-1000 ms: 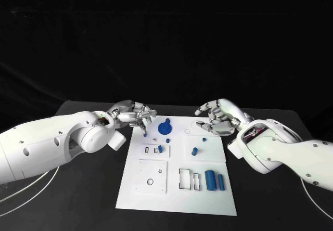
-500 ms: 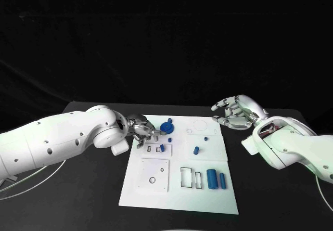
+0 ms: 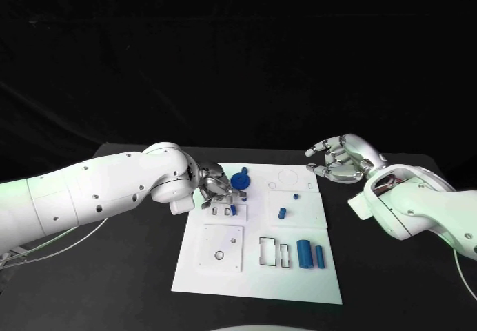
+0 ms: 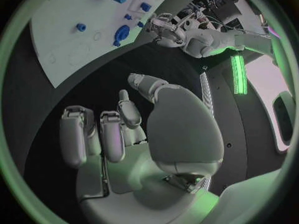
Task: Assemble the parts on the task board
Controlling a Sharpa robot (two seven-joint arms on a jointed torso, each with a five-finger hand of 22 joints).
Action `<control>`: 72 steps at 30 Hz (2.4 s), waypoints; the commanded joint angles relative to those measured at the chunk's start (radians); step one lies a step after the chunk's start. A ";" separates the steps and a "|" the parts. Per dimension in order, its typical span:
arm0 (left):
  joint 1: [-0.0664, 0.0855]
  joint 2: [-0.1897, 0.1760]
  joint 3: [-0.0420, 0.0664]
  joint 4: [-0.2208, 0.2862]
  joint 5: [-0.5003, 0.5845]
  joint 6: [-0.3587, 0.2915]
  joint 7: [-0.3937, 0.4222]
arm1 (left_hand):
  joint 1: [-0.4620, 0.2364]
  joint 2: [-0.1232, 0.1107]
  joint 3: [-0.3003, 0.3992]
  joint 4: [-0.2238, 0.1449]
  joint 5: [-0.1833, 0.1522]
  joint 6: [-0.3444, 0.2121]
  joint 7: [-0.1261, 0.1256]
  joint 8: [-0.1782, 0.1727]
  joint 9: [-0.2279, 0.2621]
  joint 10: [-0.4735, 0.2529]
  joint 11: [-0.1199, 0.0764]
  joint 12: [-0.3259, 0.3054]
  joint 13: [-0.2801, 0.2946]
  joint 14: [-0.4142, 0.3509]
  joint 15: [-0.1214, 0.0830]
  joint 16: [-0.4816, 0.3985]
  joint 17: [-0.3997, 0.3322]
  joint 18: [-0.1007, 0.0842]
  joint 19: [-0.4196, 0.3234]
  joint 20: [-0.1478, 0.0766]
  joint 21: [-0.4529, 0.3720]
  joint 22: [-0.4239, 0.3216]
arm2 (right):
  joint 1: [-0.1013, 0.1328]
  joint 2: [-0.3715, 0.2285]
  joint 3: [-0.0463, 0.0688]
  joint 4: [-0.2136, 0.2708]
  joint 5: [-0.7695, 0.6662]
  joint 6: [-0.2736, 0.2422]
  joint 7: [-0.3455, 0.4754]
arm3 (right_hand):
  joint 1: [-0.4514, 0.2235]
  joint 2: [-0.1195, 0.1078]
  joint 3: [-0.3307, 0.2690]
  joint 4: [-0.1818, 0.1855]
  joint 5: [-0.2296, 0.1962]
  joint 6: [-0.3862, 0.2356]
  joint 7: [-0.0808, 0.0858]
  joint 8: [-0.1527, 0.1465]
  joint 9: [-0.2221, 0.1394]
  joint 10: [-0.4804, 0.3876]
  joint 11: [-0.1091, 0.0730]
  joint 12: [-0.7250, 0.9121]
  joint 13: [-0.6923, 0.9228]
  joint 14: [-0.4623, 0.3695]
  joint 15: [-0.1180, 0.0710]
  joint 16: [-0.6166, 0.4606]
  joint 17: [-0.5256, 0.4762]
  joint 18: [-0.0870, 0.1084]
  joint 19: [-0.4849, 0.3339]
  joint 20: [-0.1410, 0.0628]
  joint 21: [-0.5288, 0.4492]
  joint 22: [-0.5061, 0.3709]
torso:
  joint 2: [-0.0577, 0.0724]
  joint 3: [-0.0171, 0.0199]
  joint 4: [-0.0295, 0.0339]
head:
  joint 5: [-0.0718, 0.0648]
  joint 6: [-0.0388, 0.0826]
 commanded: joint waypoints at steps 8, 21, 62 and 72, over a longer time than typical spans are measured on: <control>0.004 0.003 -0.001 -0.003 -0.047 0.083 -0.034 | 0.038 0.027 -0.003 -0.001 -0.001 -0.051 0.012 -0.004 0.005 -0.136 0.010 -0.114 -0.167 0.031 -0.003 0.006 0.020 -0.016 0.083 -0.008 0.004 0.013 | 0.000 0.001 -0.002 -0.004 -0.012 0.013 -0.025 | -0.008 0.003 0.003 -0.005 0.003 0.000 0.001 0.005 0.001 -0.004 -0.001 -0.006 0.000 0.064 0.003 -0.007 0.098 0.012 0.012 0.005 -0.006 0.180 | 0.002 -0.0025 0.0008 | 0.003 -0.004; 0.004 0.007 -0.001 -0.007 -0.034 0.103 -0.042 | 0.053 0.058 0.036 0.000 -0.002 -0.043 0.006 0.011 0.015 -0.050 0.004 -0.022 -0.058 0.045 -0.010 0.017 0.049 -0.075 0.279 -0.019 0.167 0.338 | -0.001 0.003 -0.003 -0.008 -0.018 0.015 -0.036 | -0.008 0.004 0.003 -0.005 0.003 0.000 0.001 0.006 0.001 -0.004 -0.001 -0.006 0.000 0.063 0.003 -0.008 0.096 0.012 0.012 0.005 -0.006 0.180 | 0.004 -0.0024 0.0003 | 0.003 -0.010; 0.003 0.063 -0.013 -0.069 -0.052 0.164 -0.052 | 0.065 0.053 0.049 -0.005 -0.001 -0.043 -0.003 0.024 0.028 -0.035 -0.004 0.011 -0.025 0.045 -0.017 0.016 0.049 -0.081 0.289 -0.026 0.194 0.382 | -0.003 0.005 -0.004 -0.014 -0.022 0.025 -0.049 | -0.010 0.006 0.004 -0.005 0.003 0.000 0.000 0.010 0.003 -0.002 -0.002 -0.005 0.000 0.062 0.002 -0.010 0.092 0.012 0.010 0.004 -0.010 0.178 | 0.004 -0.0034 0.0001 | -0.004 -0.034; 0.003 0.068 -0.013 -0.072 -0.052 0.163 -0.052 | 0.125 0.056 0.110 -0.007 -0.001 -0.049 -0.005 0.026 0.034 -0.040 -0.007 0.017 -0.024 0.046 -0.020 0.015 0.049 -0.081 0.285 -0.028 0.199 0.388 | -0.004 0.007 -0.004 -0.016 -0.022 0.028 -0.051 | -0.011 0.007 0.005 -0.005 0.003 0.000 0.000 0.011 0.003 -0.001 -0.002 -0.004 0.002 0.062 0.002 -0.010 0.092 0.012 0.010 0.004 -0.010 0.178 | 0.004 -0.0031 0.0003 | -0.005 -0.036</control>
